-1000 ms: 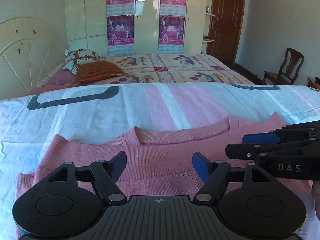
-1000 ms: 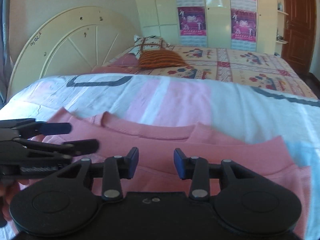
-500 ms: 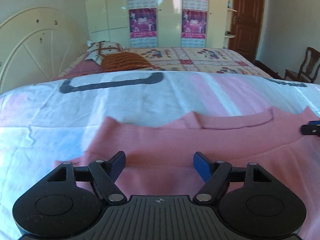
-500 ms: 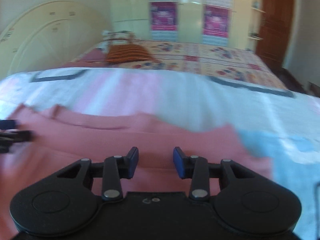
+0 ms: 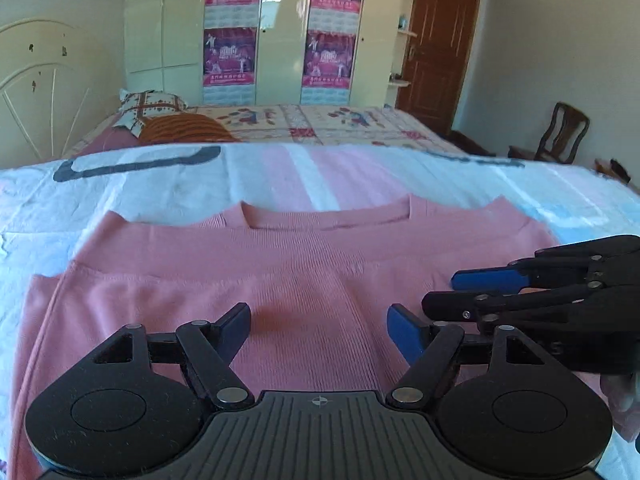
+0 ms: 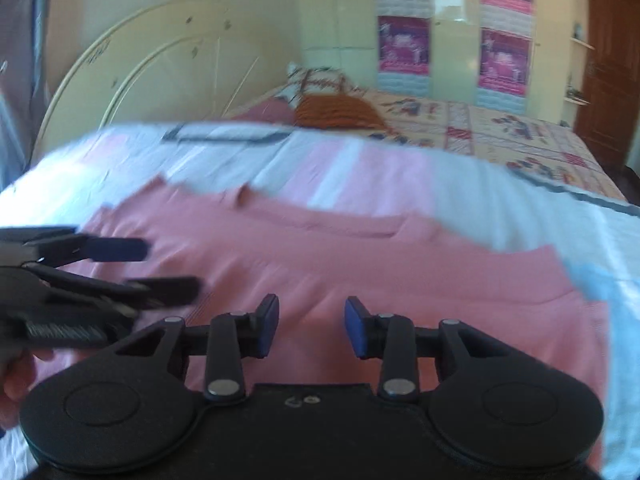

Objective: Fold small clothes

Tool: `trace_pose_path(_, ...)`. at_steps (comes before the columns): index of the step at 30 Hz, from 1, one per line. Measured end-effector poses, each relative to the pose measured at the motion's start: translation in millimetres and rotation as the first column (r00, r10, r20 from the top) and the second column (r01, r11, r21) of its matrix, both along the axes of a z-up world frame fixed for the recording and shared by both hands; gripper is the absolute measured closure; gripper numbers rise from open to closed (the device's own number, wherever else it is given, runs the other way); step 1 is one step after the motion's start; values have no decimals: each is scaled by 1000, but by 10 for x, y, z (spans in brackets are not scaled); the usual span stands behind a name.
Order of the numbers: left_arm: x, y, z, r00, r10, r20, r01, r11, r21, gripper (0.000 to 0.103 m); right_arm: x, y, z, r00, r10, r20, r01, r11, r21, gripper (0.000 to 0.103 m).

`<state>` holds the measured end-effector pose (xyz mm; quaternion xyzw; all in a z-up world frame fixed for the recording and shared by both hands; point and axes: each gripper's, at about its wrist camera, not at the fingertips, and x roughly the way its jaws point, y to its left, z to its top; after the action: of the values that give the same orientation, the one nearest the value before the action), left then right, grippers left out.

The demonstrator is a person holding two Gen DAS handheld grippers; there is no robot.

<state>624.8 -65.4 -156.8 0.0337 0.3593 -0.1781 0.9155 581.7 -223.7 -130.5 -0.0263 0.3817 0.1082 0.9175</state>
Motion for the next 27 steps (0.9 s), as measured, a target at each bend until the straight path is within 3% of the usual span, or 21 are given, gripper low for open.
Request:
trace_pose_path(1, 5, -17, -89, 1000, 0, -23, 1, 1000, 13, 26, 26, 28, -102, 999, -24, -36, 23, 999, -33, 77)
trace_pose_path(2, -36, -24, -113, 1000, -15, 8, 15, 1000, 26, 25, -7, 7, -138, 1000, -25, -7, 25, 1000, -17, 76)
trace_pose_path(4, -96, -32, -65, 999, -40, 22, 38, 997, 68, 24, -11, -23, -102, 999, -39, -17, 39, 999, 9, 76)
trace_pose_path(6, -176, 81, 49, 999, -30, 43, 27, 998, 62, 24, -86, -19, 16, 999, -38, -3, 38, 999, -6, 74)
trace_pose_path(9, -270, 439, 52, 998, 31, 53, -36, 994, 101, 24, -252, -128, 54, 999, -37, 12, 38, 995, -98, 72)
trace_pose_path(12, -343, 943, -13, 991, 133, 28, -135, 985, 108, 25, -405, -682, 11, 979, -204, -18, 201, 974, -105, 72)
trace_pose_path(15, -386, 1235, -25, 976, 219, -19, -219, 976, 7, 25, -539, -1107, -15, 947, -316, -59, 317, 948, 4, 71)
trace_pose_path(17, -456, 1093, 66, 978, 210, 13, -210, 978, -9, 25, -607, -1015, 87, 944, -329, -15, 329, 944, 13, 72)
trace_pose_path(19, -528, 813, 161, 988, 152, 42, -149, 987, -63, 25, -686, -752, 196, 964, -263, 43, 261, 964, 45, 71)
trace_pose_path(21, -550, 452, 215, 995, 81, 53, -77, 994, -78, 24, -697, -440, 207, 982, -182, 42, 180, 983, 39, 73)
trace_pose_path(24, -511, -10, 147, 1000, 5, 9, -5, 999, -35, 24, -621, -122, 23, 991, -134, -26, 134, 991, -6, 72)
trace_pose_path(26, -455, -166, -61, 997, 28, -69, -24, 998, 57, 26, -630, -27, -78, 990, -138, -13, 137, 989, -64, 72)
trace_pose_path(27, -498, -144, -80, 999, 17, -40, -16, 999, 45, 26, -654, -27, -69, 990, -138, -5, 137, 988, -66, 72)
